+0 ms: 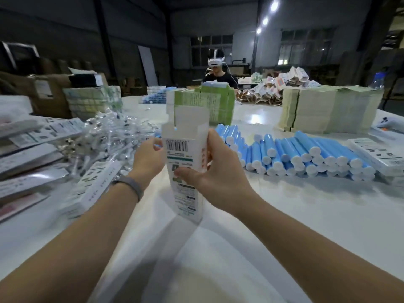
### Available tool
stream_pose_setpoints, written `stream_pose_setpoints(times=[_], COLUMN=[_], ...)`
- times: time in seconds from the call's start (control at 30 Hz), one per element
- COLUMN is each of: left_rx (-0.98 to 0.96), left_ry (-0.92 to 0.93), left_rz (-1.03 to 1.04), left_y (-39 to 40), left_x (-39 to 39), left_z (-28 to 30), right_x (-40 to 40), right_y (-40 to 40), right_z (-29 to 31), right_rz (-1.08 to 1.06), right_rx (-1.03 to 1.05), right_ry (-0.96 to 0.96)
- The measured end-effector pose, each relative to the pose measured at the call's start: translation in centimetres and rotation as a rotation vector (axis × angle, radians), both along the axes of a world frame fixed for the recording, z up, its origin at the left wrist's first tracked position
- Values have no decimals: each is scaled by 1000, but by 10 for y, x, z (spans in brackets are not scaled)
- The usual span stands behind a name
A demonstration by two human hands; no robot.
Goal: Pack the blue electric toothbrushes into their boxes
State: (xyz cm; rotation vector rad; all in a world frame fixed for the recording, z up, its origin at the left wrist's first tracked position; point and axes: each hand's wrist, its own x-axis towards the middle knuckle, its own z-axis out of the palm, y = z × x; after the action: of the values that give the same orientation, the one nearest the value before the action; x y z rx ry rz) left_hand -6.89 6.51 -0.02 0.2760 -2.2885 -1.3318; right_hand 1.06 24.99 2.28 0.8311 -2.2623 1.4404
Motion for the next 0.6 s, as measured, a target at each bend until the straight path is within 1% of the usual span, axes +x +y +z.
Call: stream_pose_setpoints(times=[0.07, 0.17, 0.23, 0.27, 0.33, 0.4, 0.47, 0.53, 0.6], left_rx=[-276, -618, -752, -814, -918, -959, -957, -863, -738], left_ry=[-82, -340, -502, -533, -520, -427, -323, -237, -198], left_rz=[171, 255, 248, 258, 296, 328, 318, 303, 314], left_y=[-29, -63, -79, -86, -98, -105, -108, -106, -102], left_x=[-30, -69, -83, -88, -93, -92, -89, -82, -74], left_z=[-6, -14, -22, -27, -35, -35, -33, -26, -17], right_x=[-7, -12, -13, -13, -12, -11, -11, -11, -12], right_y=[-3, -4, -4, -5, -5, -6, -6, -5, -4], right_z=[-3, -8, -10, -10, -11, -11, -11, -11, -11], right_rz=[-12, -23, -23, -21, -17, -12, -15, -18, -18], right_rx=[10, 30, 27, 31, 44, 50, 50, 48, 42], right_ry=[4, 18, 21, 21, 23, 27, 35, 36, 32])
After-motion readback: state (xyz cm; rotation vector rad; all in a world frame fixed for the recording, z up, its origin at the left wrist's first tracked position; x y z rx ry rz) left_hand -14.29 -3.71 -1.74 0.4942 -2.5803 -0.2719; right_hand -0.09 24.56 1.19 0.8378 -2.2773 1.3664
